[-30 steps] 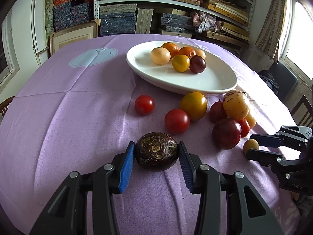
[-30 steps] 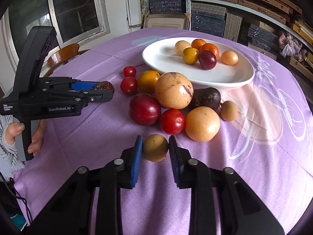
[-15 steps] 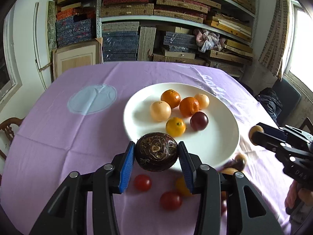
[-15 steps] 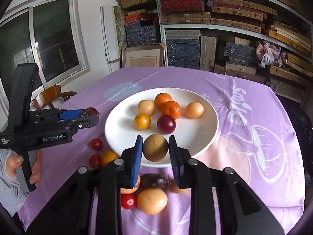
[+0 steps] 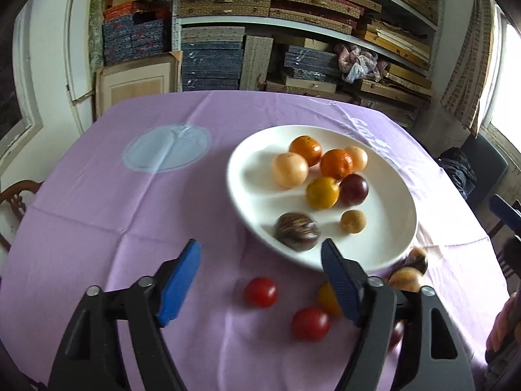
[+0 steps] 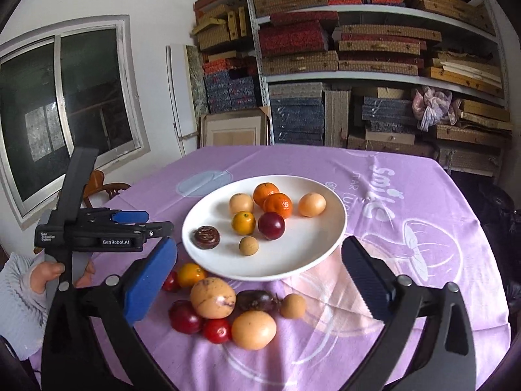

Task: Organize fruits
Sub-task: 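Move the open left gripper to a red cherry tomato and close on it, then lift the cherry tomato with the left gripper while the right places a pale apple on the plate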

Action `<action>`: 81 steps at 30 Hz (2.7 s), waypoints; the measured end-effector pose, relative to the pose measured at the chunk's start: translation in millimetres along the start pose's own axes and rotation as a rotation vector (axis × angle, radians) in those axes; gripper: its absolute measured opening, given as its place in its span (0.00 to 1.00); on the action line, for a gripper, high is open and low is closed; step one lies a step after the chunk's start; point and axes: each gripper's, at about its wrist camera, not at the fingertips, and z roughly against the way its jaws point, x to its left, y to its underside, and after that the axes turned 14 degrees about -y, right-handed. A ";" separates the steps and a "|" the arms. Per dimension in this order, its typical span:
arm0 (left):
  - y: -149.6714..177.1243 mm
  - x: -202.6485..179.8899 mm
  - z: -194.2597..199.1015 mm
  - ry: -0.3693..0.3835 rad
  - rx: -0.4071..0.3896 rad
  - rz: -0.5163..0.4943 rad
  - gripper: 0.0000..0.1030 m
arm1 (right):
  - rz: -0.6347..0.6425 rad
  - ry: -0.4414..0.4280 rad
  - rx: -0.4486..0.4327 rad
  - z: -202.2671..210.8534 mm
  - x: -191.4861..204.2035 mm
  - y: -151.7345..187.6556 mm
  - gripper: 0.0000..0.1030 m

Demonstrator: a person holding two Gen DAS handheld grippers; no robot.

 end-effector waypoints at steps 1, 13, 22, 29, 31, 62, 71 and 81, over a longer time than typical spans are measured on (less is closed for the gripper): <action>7.1 6.4 5.6 -0.020 -0.003 0.004 0.84 | 0.010 0.000 -0.010 9.6 5.2 6.5 0.96; 52.4 2.0 12.4 -0.095 -0.035 -0.049 0.84 | 0.023 0.023 -0.067 31.5 11.0 37.8 0.96; 30.7 -7.4 -28.8 -0.128 0.042 -0.089 0.84 | 0.004 0.037 -0.037 26.0 6.2 40.5 0.96; 27.2 -9.4 -45.3 -0.070 0.080 -0.095 0.80 | -0.015 0.041 -0.011 19.8 1.1 41.8 0.96; 29.0 -7.2 -49.5 -0.033 0.106 -0.093 0.66 | -0.014 0.041 -0.005 18.9 1.4 42.6 0.96; 53.1 18.9 -5.0 0.018 0.044 -0.035 0.25 | 0.044 0.077 0.223 -24.2 5.1 52.2 0.86; 56.6 10.0 -5.0 0.039 0.046 -0.056 0.25 | -0.065 0.031 0.323 -53.9 -17.1 52.5 0.61; 56.9 10.6 -5.1 0.052 0.056 -0.049 0.25 | -0.144 0.007 0.350 -62.9 -37.4 53.0 0.57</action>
